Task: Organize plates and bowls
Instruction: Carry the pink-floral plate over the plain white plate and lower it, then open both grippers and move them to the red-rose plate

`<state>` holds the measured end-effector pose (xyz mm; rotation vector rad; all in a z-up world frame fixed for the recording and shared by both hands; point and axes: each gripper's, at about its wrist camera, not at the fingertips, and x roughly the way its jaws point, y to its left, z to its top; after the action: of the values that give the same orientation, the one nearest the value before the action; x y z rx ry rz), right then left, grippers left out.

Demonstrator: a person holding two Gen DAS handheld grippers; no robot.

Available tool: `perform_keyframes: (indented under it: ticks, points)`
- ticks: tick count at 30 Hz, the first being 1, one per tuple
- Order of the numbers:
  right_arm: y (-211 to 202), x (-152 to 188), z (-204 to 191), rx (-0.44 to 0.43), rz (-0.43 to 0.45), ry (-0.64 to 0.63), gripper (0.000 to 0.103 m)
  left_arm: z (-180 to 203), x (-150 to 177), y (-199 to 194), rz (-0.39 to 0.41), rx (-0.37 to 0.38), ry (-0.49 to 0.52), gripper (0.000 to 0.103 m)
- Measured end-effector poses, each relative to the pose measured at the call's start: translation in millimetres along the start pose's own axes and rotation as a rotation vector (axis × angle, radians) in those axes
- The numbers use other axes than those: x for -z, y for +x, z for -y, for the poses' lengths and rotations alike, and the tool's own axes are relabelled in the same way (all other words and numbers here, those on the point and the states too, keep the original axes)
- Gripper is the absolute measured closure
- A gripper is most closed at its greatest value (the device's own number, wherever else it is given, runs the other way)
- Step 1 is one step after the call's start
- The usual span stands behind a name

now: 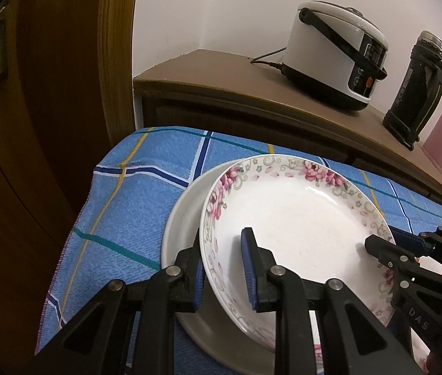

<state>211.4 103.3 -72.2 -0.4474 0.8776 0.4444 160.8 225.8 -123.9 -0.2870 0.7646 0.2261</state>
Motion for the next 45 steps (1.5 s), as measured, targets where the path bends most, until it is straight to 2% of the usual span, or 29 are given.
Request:
perform_keyframes:
  ticks: [7,12,14,23,29,31,33,39,41,43,45]
  points:
    - [1.0,0.5,-0.3,-0.001,-0.01,0.0,0.08,-1.1,0.8,1.7,-0.009,0.008,-0.008,0.079]
    - [-3.2,5.0,-3.3,-0.036,-0.004,0.013,0.066,-2.9,1.8,-1.5,0.004,0.005,-0.016,0.079]
    - [-12.5,9.7,-2.0,-0.052,0.027,0.037,0.066,-5.0,2.6,-4.6,0.018,0.01,-0.023,0.079]
    - [-71.7,46.4,34.6,-0.036,0.167,0.186,0.065,-4.8,3.0,-21.1,0.109,0.01,-0.024,0.076]
    - [-88.9,87.6,76.1,0.055,0.151,0.319,0.06,9.7,7.6,-43.0,0.217,-0.023,0.029,0.076]
    - [-89.5,98.9,90.5,0.071,0.126,0.356,0.06,20.9,15.2,-53.2,0.231,-0.006,0.041,0.076]
    - [-88.5,109.1,102.4,0.094,0.092,0.39,0.06,33.3,24.5,-58.9,0.21,0.039,0.045,0.076]
    - [-82.4,123.3,112.3,0.098,0.005,0.422,0.056,93.7,56.3,-65.4,0.094,0.238,0.157,0.076]
    - [-81.5,123.7,112.6,0.103,-0.009,0.417,0.055,110.8,63.2,-64.4,0.061,0.288,0.199,0.076]
    - [-78.6,124.1,112.2,0.114,-0.023,0.41,0.049,122.6,67.4,-61.0,0.027,0.318,0.237,0.075]
    - [-75.2,125.3,111.3,0.123,-0.038,0.4,0.047,130.0,70.1,-57.7,0.001,0.336,0.26,0.06]
